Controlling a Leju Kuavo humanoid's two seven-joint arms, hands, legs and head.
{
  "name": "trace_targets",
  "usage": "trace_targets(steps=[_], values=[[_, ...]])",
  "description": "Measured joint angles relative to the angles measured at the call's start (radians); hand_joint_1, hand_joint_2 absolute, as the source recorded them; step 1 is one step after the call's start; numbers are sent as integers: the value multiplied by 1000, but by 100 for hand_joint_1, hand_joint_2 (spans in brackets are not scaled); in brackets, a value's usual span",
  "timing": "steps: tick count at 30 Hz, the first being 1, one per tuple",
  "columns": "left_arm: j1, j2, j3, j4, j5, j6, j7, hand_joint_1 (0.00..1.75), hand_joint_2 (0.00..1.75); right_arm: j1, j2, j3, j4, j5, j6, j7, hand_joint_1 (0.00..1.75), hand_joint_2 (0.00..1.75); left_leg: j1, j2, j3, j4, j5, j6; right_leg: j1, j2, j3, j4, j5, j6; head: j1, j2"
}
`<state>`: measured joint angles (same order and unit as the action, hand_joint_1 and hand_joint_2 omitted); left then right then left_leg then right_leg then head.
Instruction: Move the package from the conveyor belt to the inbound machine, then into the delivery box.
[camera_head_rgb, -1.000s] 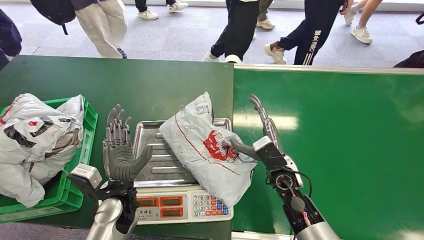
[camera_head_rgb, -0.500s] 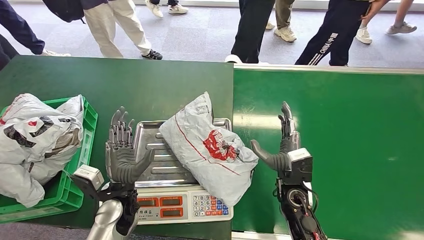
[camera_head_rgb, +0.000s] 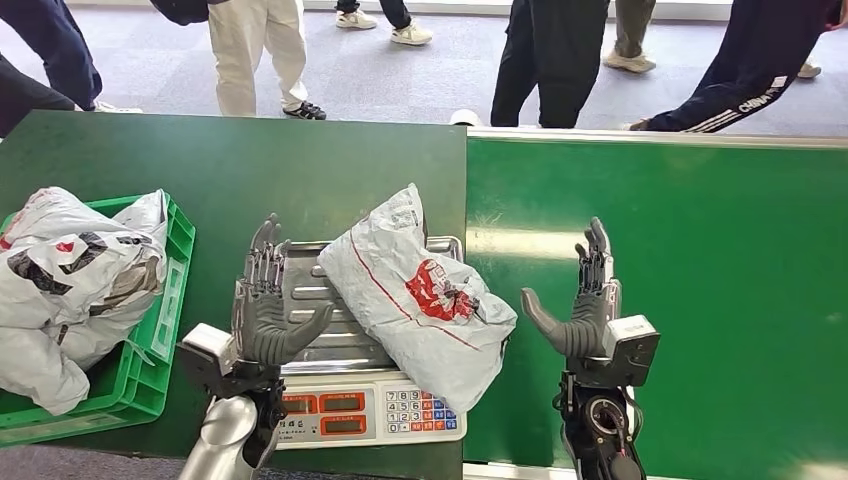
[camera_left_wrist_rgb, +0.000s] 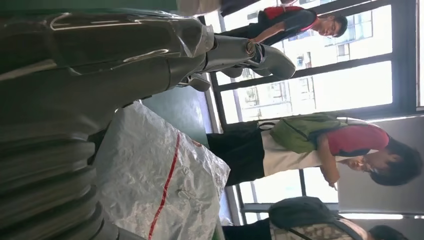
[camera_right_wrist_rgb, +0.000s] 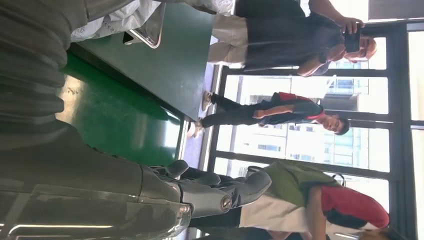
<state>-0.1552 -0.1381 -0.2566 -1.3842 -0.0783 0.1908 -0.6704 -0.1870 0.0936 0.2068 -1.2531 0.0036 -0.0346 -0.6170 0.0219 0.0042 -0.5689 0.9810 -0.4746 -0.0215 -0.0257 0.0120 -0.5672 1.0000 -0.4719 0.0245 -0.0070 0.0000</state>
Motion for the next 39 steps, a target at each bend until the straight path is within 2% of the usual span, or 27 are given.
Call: trace_targets(steps=[6,15,19,30,39], values=[[-26,22,-23,7,-282,16,82,0,175,7,17,-16,-5,27,35,10,0,175,0,0,0,0,0,0,0,0,0,0,0,0,0,0],[-103,60,-54,51,-542,-67,205,0,175,5,28,-39,-5,42,68,20,0,175,0,0,0,0,0,0,0,0,0,0,0,0,0,0],[-133,71,-73,106,-645,-113,295,0,175,6,30,-52,-5,51,79,25,0,175,0,0,0,0,0,0,0,0,0,0,0,0,0,0],[-165,77,-101,211,-724,-206,385,0,175,7,40,-78,-8,75,100,48,0,175,0,0,0,0,0,0,0,0,0,0,0,0,0,0],[-177,73,-103,239,-750,-213,424,0,175,17,49,-86,-23,83,105,60,0,175,0,0,2,0,0,0,0,0,3,0,0,0,0,0]])
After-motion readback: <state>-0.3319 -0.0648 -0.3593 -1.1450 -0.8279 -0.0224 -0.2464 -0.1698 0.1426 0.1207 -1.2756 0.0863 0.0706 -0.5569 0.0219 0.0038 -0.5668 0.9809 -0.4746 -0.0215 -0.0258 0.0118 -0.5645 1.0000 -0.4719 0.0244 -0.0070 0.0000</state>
